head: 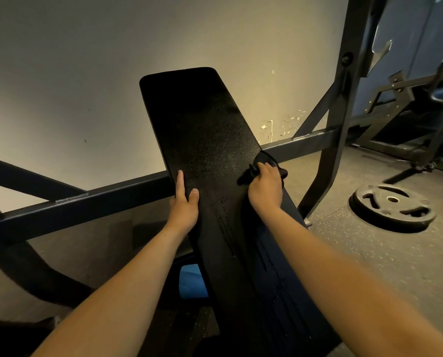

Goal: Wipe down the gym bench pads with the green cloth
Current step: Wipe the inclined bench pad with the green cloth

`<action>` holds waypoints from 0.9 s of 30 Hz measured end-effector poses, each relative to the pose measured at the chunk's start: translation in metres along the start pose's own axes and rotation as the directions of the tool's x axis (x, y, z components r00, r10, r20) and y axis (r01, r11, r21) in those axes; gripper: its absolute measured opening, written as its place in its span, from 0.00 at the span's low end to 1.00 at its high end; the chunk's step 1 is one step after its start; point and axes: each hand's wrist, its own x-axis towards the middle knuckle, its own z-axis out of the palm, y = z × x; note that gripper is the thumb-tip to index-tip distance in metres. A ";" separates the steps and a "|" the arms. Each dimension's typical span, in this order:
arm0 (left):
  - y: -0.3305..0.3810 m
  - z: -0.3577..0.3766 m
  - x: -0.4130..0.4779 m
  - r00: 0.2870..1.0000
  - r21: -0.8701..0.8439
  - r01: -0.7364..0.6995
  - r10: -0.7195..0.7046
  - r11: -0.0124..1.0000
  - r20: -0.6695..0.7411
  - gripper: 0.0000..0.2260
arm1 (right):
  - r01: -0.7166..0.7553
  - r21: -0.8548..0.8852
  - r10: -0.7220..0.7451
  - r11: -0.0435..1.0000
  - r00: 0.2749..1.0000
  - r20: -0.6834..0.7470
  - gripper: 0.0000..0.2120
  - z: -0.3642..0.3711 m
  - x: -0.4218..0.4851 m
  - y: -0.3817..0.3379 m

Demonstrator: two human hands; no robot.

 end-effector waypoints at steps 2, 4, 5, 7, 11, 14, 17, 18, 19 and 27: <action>-0.001 -0.001 0.001 1.000 -0.071 0.006 -0.006 0.997 0.011 0.29 | 0.085 -0.010 -0.084 0.996 0.995 0.053 0.23 0.008 -0.011 -0.010; 0.000 -0.001 0.001 1.000 -0.125 0.015 -0.012 0.992 0.024 0.31 | 0.175 0.026 -0.177 0.984 0.978 0.107 0.23 0.018 -0.021 -0.022; 0.001 0.000 0.001 0.999 -0.144 0.017 -0.013 0.989 0.030 0.32 | 0.212 0.056 -0.218 0.976 0.967 0.131 0.23 0.023 -0.026 -0.030; 0.002 -0.001 -0.001 0.999 -0.169 0.011 -0.005 0.986 0.037 0.34 | 0.254 0.132 -0.274 0.958 0.946 0.171 0.23 0.033 -0.036 -0.046; -0.003 -0.002 -0.005 0.999 -0.143 -0.023 0.029 0.990 0.041 0.36 | 0.242 0.314 -0.332 0.918 0.903 0.273 0.23 0.040 -0.045 -0.063; -0.002 -0.001 -0.006 1.000 -0.148 0.000 0.001 0.989 0.011 0.40 | 0.279 0.306 -0.362 0.910 0.894 0.262 0.24 0.028 -0.028 -0.056; -0.006 -0.001 -0.004 0.998 -0.153 0.056 -0.060 0.987 -0.021 0.42 | 0.228 0.166 -0.252 0.959 0.958 0.137 0.23 0.023 0.006 -0.044; -0.008 0.000 -0.004 0.997 -0.146 0.072 -0.076 0.987 -0.027 0.42 | 0.185 0.137 -0.200 0.973 0.974 0.107 0.22 0.023 0.013 -0.042; -0.009 0.000 -0.005 0.996 -0.139 0.078 -0.082 0.987 -0.021 0.42 | 0.147 0.125 -0.159 0.981 0.984 0.086 0.22 0.024 0.016 -0.043; -0.015 -0.015 -0.007 0.997 -0.313 0.001 0.024 0.950 0.076 0.40 | 0.252 0.100 -0.263 0.962 0.958 0.116 0.20 0.061 -0.027 -0.086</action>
